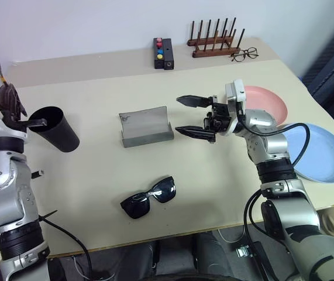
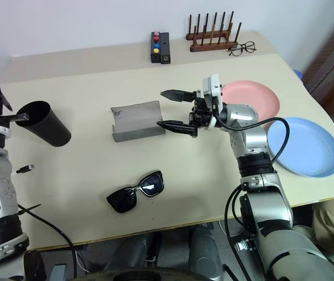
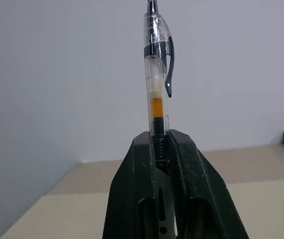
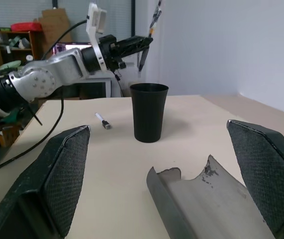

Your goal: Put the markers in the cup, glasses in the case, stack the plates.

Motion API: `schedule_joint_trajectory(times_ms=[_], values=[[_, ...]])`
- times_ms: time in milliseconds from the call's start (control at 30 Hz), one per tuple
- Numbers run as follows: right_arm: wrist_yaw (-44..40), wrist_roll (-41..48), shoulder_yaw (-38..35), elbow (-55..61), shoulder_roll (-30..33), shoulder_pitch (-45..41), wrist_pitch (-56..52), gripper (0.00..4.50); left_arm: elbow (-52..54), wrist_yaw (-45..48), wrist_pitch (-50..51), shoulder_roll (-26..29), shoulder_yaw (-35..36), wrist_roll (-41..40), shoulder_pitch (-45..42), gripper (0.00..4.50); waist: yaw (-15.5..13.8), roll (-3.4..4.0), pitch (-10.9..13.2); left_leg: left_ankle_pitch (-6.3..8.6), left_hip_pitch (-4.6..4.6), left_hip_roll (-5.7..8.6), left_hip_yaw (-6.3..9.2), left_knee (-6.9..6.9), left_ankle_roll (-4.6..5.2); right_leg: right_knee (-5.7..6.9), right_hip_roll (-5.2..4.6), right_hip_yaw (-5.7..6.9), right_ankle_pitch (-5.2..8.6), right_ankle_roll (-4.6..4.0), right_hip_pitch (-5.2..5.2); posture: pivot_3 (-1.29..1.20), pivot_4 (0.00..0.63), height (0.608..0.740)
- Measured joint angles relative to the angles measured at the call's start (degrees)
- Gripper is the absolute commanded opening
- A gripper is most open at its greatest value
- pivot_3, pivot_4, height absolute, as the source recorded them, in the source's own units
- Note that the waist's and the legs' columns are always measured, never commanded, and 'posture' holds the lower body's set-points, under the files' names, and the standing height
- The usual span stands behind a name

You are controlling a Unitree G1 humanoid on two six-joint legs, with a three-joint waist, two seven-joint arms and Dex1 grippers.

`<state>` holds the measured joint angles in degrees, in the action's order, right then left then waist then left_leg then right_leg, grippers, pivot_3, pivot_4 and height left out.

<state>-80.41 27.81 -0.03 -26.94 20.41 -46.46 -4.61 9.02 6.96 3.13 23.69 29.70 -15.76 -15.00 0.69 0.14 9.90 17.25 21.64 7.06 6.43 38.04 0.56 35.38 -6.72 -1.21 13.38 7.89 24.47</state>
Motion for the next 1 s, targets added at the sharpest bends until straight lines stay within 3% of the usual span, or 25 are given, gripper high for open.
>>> schedule_joint_trajectory(times_ms=[433, 533, 767, 1000], values=[[-0.8, -0.1, -0.6, -1.9, -0.2, -0.1, 2.0, 4.50, -3.7, -2.5, -4.2, -0.4, -3.9, 4.1, -1.6, 0.01, 0.1, 0.00, 0.0, 0.00, 0.02, 0.00, 0.00, -0.01, 0.00, 0.01, 0.00, 0.00, 0.00, 0.00, 0.04, 0.00, 0.150, 0.740], [-0.8, -0.1, -0.6, -1.9, -0.2, -0.1, 2.2, 4.50, -3.9, -2.7, -4.8, -0.4, -3.9, 4.2, -1.5, 1.14, 0.1, 0.00, 0.0, 0.00, 0.02, 0.00, 0.00, -0.01, 0.00, 0.02, 0.00, 0.00, 0.00, 0.00, 0.04, 0.00, 0.150, 0.740], [-0.7, -0.2, -0.6, -2.0, -0.2, -0.1, 2.6, 4.50, -4.5, -3.6, -5.3, -1.2, -4.3, 5.2, -0.6, 4.46, 0.1, 0.00, 0.0, 0.00, 0.03, 0.00, 0.00, 0.00, 0.00, 0.02, 0.00, 0.00, 0.00, 0.00, 0.04, 0.00, 0.150, 0.740], [-0.5, -0.6, -0.6, -2.0, -0.2, -0.1, 2.6, 4.50, -0.5, -1.7, -0.6, -0.4, -2.9, -1.4, -0.3, 4.46, 0.1, 0.00, 0.0, 0.00, 0.07, -0.01, 0.01, 0.01, 0.00, 0.03, 0.00, 0.00, 0.00, 0.00, 0.08, 0.00, 0.150, 0.740]])
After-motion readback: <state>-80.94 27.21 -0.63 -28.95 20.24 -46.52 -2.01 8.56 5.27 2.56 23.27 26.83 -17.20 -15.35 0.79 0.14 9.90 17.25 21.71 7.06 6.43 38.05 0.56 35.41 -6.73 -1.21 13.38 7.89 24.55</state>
